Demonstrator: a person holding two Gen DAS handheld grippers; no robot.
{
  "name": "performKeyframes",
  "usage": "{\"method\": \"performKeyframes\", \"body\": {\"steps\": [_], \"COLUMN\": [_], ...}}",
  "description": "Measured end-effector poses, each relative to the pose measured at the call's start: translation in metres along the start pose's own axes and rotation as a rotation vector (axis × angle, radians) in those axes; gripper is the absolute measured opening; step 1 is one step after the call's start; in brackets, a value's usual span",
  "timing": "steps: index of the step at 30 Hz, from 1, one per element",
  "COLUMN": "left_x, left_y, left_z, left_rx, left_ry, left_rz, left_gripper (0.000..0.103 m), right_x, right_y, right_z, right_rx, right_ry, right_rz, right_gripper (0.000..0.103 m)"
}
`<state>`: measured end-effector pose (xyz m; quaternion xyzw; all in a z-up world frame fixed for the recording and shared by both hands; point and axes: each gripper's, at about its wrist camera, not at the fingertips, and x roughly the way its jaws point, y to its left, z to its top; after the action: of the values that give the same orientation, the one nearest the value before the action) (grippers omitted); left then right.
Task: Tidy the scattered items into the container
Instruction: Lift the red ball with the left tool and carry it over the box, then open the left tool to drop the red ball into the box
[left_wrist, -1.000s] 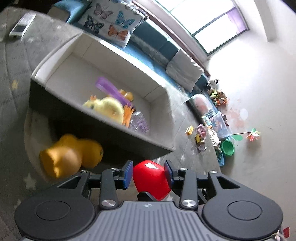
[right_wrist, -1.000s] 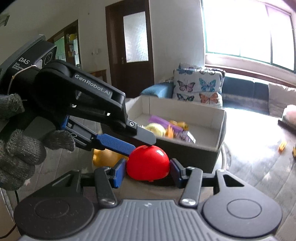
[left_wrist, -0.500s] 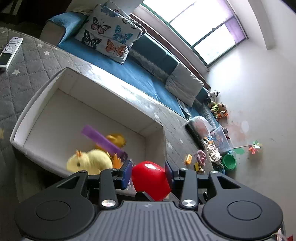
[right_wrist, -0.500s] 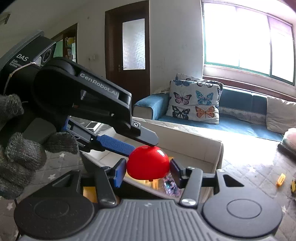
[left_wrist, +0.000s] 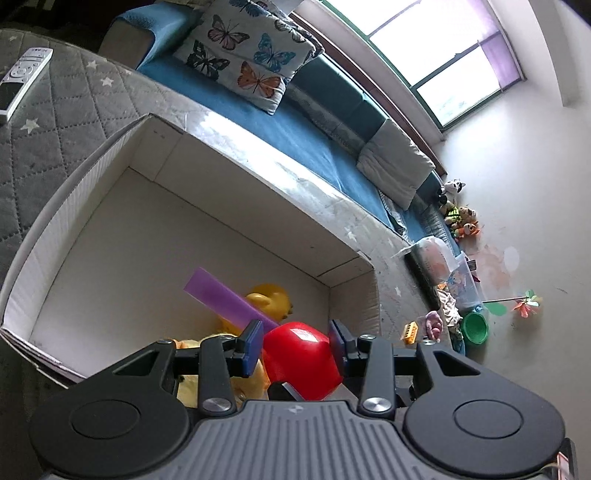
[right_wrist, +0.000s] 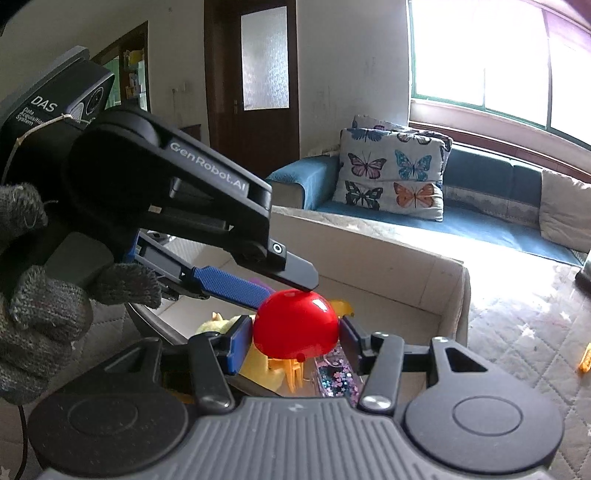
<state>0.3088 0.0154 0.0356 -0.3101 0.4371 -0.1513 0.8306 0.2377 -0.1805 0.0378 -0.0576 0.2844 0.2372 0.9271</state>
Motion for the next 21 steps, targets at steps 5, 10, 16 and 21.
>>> {"method": "performKeyframes", "body": {"steps": [5, 10, 16, 21], "left_x": [-0.002, -0.006, -0.015, -0.027], "left_y": [0.001, 0.001, -0.001, 0.000], "left_z": [-0.001, -0.003, -0.008, -0.015], "left_rx": [0.008, 0.025, 0.056, 0.076], "left_ry": [-0.012, -0.022, -0.037, -0.051], "left_rz": [0.018, 0.032, 0.050, 0.058], "left_gripper": [0.042, 0.042, 0.042, 0.042], "right_x": [0.005, 0.007, 0.006, 0.005], "right_y": [-0.002, -0.002, -0.002, -0.002], "right_z": [0.002, 0.003, 0.003, 0.000], "right_rx": [0.016, 0.025, 0.036, 0.053], "right_ry": [0.018, 0.029, 0.041, 0.050], "right_rz": [0.000, -0.008, -0.014, -0.022], "right_gripper": [0.052, 0.053, 0.053, 0.054]}}
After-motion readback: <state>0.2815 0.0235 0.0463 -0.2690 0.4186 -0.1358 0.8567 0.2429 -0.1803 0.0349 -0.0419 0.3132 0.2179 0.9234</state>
